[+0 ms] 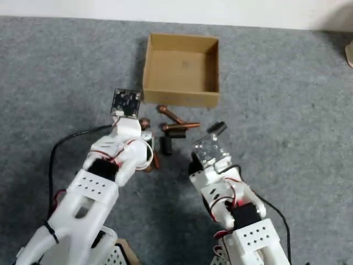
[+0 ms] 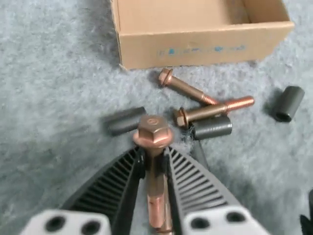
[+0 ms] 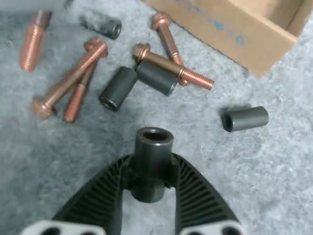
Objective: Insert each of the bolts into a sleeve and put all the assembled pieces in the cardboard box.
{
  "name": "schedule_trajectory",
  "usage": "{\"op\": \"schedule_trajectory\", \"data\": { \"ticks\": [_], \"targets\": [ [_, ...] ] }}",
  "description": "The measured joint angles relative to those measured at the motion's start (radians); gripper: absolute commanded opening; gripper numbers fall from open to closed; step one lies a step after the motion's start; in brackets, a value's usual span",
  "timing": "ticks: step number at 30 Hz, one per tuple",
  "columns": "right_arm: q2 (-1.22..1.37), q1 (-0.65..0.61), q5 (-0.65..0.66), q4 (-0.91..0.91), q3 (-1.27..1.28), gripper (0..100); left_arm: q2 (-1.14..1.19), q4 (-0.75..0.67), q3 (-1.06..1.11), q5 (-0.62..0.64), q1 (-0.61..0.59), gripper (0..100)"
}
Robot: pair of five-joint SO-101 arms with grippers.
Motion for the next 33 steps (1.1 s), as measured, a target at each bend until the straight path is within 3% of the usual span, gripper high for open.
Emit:
{"op": "schedule_trajectory", "data": {
  "ticks": [17,27,33],
  "targets": [
    [-0.005,0.011,0.038,-0.546,0.157,0.5,-0.002,-0.497,0.213,0.118,0.000,0],
    [-0.005,-0.014,0.038,-0.560,0.157,0.5,-0.002,-0.609,0.232,0.184,0.038,0],
    [-0.005,-0.015,0.038,-0.557,0.157,0.5,-0.002,-0.689,0.232,0.157,0.048,0]
  ]
}}
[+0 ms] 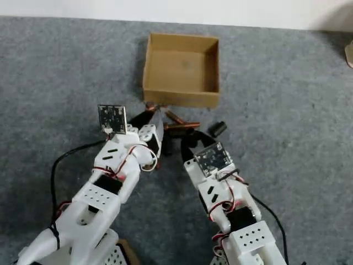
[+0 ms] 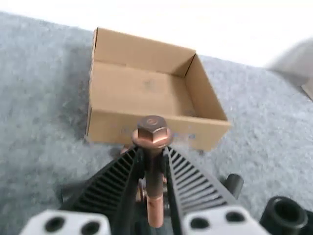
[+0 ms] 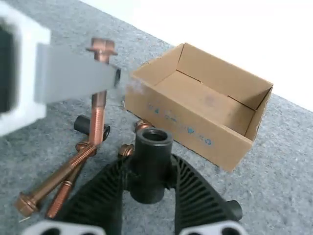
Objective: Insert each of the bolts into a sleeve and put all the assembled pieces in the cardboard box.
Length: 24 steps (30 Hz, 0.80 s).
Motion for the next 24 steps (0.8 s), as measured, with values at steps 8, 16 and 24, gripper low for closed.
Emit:
{"op": "schedule_trajectory", "data": {
  "ticks": [8,16,24],
  "targets": [
    [0.000,0.000,0.000,0.000,0.000,0.5,-0.071,-0.061,0.000,-0.052,0.100,0],
    [0.000,0.000,0.000,0.000,0.000,0.5,-0.345,0.052,0.000,-0.052,0.104,0],
    [0.000,0.000,0.000,0.000,0.000,0.5,-0.474,0.157,0.000,-0.051,0.149,0]
  ]
}}
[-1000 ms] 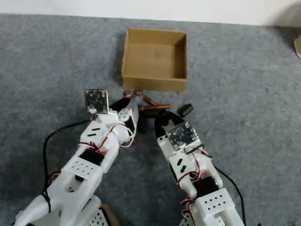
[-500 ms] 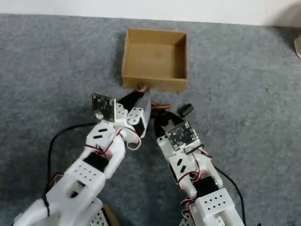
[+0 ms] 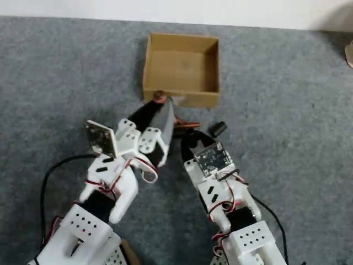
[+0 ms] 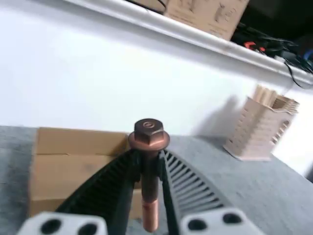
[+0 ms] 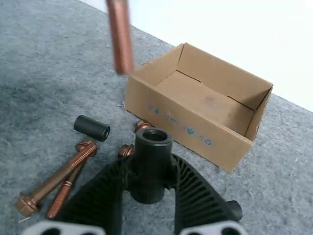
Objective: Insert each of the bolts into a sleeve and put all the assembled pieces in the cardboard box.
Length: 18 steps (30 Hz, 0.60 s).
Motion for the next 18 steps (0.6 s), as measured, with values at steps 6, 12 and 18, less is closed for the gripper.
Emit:
{"op": "schedule_trajectory", "data": {
  "ticks": [6,12,18],
  "targets": [
    [0.000,0.000,0.000,0.000,0.000,0.5,-0.006,0.000,0.018,0.037,0.063,0],
    [0.000,-0.005,0.000,0.000,0.000,0.5,-0.011,0.003,0.054,0.044,0.060,0],
    [0.000,-0.005,0.000,0.000,0.000,0.5,-0.009,0.003,0.075,0.046,0.069,0]
  ]
}}
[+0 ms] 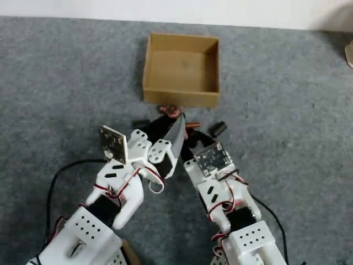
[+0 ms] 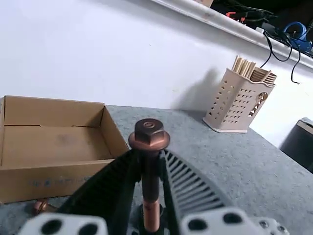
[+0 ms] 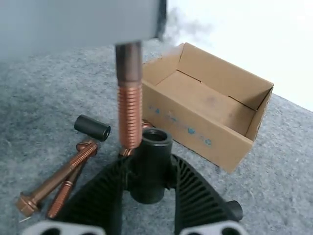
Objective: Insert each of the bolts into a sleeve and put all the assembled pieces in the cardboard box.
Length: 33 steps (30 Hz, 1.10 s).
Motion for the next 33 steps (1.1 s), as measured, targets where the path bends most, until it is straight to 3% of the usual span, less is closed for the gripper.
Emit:
{"op": "schedule_trajectory", "data": {
  "ticks": [33],
  "targets": [
    [0.002,-0.037,0.000,0.002,0.000,0.5,-0.002,-0.124,0.063,-0.046,-0.017,0]
  ]
}}
